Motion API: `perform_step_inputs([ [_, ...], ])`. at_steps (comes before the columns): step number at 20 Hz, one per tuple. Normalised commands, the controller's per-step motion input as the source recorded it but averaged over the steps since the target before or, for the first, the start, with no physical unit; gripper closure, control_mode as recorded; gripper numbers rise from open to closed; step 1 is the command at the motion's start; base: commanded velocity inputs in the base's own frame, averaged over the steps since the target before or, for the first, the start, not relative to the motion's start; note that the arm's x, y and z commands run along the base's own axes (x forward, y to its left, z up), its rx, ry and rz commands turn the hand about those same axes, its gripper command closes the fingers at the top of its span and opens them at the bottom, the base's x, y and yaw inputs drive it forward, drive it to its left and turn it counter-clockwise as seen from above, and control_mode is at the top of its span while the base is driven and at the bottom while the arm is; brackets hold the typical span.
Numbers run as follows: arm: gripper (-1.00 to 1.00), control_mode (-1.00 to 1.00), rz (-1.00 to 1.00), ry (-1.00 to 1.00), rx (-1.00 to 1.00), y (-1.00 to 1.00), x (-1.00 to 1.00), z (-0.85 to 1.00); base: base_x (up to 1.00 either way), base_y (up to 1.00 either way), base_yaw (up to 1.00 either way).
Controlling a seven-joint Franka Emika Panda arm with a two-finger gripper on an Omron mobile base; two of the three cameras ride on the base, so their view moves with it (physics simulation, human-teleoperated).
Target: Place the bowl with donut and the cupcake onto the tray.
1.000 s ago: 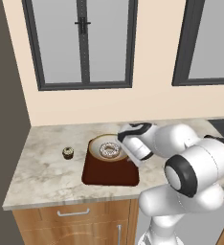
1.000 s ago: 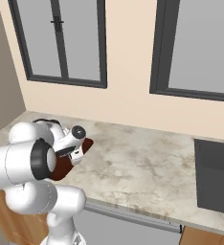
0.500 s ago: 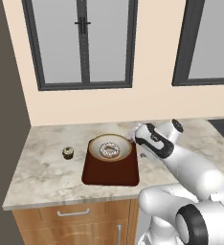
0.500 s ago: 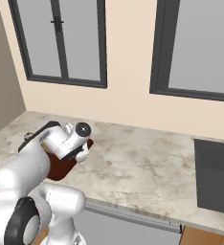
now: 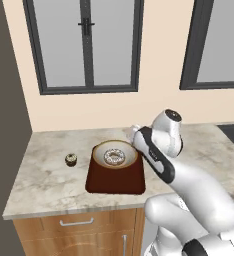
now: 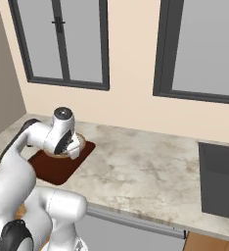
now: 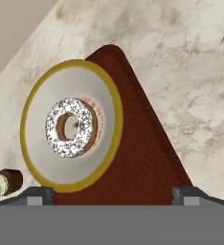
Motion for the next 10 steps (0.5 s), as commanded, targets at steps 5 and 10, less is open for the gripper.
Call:
perform_step_inputs([
  [5,-1.0,-1.0,0.01,0.36,-0.22,0.85,0.36,0.0,0.0,0.0,0.0],
  [10,-1.0,-1.0,0.0,0.37,-0.19,0.61,0.37,0.19,0.0,0.0,0.0],
])
